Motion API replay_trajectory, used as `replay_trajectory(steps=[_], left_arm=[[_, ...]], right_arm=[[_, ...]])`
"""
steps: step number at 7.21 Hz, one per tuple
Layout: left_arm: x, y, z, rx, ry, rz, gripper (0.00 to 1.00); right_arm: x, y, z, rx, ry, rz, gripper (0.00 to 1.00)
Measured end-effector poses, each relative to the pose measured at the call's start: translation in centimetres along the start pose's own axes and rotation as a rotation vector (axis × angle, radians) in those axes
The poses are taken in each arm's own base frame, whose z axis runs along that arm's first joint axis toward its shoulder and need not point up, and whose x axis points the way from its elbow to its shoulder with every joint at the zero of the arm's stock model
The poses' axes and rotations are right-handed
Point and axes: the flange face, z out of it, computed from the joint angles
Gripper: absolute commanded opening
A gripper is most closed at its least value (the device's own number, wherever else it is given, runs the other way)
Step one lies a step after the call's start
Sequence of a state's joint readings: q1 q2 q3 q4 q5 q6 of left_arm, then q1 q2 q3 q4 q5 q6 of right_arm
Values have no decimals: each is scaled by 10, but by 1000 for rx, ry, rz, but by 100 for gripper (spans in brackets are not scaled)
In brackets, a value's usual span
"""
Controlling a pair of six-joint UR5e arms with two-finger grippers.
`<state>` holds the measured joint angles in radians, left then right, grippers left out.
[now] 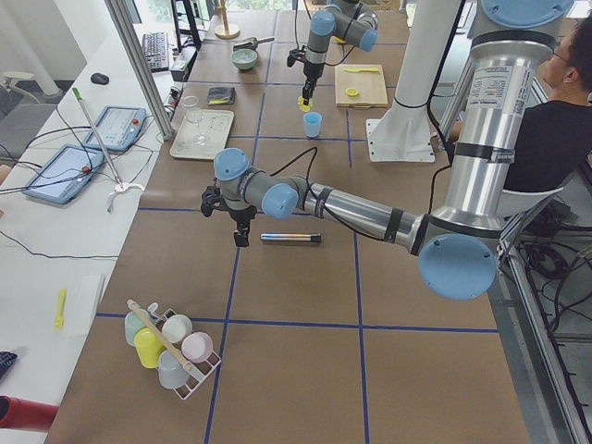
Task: Squeeze lemon into cup
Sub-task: 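Lift the lemon slice and carry it over the blue cup, then lower the lemon slice into the blue cup and open the right gripper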
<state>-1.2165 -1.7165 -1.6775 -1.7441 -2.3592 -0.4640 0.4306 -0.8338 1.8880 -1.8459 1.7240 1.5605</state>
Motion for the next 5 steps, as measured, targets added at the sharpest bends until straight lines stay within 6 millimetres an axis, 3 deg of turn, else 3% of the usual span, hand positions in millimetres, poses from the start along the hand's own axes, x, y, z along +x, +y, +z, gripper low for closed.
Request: replay_trajectory(steps=[3,4,5], left_arm=[[0,0,0,-1,0,0,100],[-1,0,0,-1,0,0,100],[-1,0,0,-1,0,0,100]], right_arm=[[1,23,12,-28,19,-17,50],[1,29,14,-35,22,-22,57],[0,31,15,-37,22,-24,76]])
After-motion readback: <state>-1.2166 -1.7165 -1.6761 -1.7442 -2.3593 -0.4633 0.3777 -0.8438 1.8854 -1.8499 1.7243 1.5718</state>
